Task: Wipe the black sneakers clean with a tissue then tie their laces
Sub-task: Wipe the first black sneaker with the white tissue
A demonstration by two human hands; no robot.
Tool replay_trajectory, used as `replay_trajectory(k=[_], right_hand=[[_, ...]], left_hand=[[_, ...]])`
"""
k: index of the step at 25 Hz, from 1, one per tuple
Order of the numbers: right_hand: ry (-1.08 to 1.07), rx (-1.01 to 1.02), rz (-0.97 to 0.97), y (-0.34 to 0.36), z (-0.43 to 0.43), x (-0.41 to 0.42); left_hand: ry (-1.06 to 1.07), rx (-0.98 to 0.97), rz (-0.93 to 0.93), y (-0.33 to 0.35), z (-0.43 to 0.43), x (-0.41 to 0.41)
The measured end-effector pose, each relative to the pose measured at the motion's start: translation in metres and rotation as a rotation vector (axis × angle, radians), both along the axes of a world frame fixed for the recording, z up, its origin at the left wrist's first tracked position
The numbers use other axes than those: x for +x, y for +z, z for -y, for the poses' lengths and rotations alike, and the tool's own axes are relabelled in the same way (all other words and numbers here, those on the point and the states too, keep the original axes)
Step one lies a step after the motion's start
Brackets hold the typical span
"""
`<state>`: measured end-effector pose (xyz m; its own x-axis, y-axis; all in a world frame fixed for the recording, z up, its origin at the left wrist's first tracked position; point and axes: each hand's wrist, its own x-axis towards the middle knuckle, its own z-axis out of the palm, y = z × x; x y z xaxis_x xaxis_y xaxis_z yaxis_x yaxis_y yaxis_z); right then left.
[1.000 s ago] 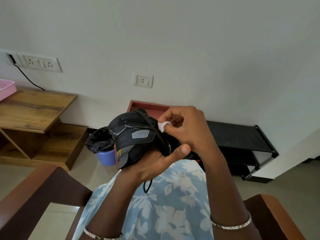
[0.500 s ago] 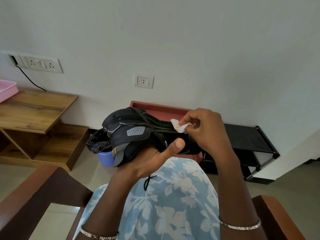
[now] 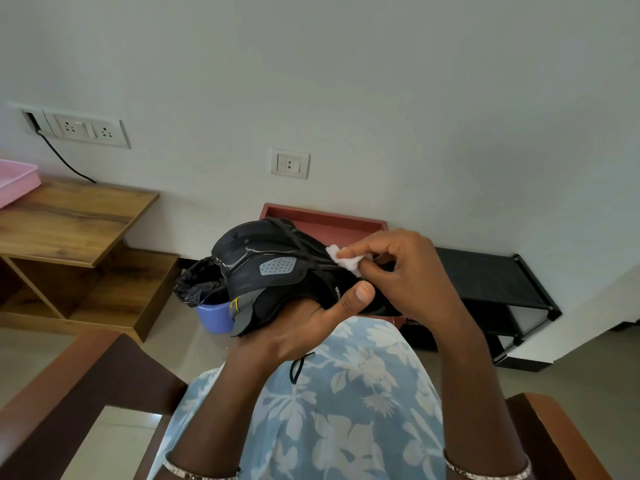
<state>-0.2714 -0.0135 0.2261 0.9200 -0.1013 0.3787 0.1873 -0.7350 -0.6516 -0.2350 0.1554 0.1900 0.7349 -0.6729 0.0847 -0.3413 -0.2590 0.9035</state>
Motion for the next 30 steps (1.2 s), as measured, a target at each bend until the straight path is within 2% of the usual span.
replay_trajectory(k=[3, 5, 8, 11, 16, 19, 23, 26, 27, 30], right_hand=[[-0.147, -0.082, 0.008, -0.005, 0.005, -0.004], [-0.079, -0.020, 0.016, -0.003, -0.004, -0.004], [0.143, 0.129, -0.008, 0.004, -0.025, -0.003], [0.166, 0.177, -0.070, 0.006, -0.020, -0.004], [-0.139, -0.087, -0.082, -0.010, 0.015, -0.011], [-0.144, -0.142, -0.091, -0.014, 0.013, -0.012], [0.104, 0.043, -0.048, -0.002, -0.014, -0.007], [0.184, 0.219, -0.055, 0.000, -0.020, -0.001], [0.164, 0.201, -0.056, -0.002, -0.016, 0.000], [-0.044, -0.018, 0.005, -0.008, 0.002, 0.002]], left_hand=[[0.021, -0.009, -0.014, -0.001, 0.001, 0.000], [0.015, -0.032, -0.007, -0.001, 0.003, 0.000], [-0.020, -0.062, -0.013, -0.003, 0.003, -0.003], [-0.008, -0.038, 0.016, -0.008, 0.003, -0.003], [0.012, 0.040, 0.037, -0.005, 0.003, -0.003], [0.001, 0.033, 0.030, -0.004, 0.004, -0.004], [-0.030, 0.025, 0.029, -0.014, 0.007, -0.002], [-0.033, -0.002, 0.009, -0.014, 0.005, -0.002], [-0.025, -0.002, 0.012, -0.013, 0.004, -0.002], [-0.007, -0.015, -0.035, -0.008, 0.001, -0.001]])
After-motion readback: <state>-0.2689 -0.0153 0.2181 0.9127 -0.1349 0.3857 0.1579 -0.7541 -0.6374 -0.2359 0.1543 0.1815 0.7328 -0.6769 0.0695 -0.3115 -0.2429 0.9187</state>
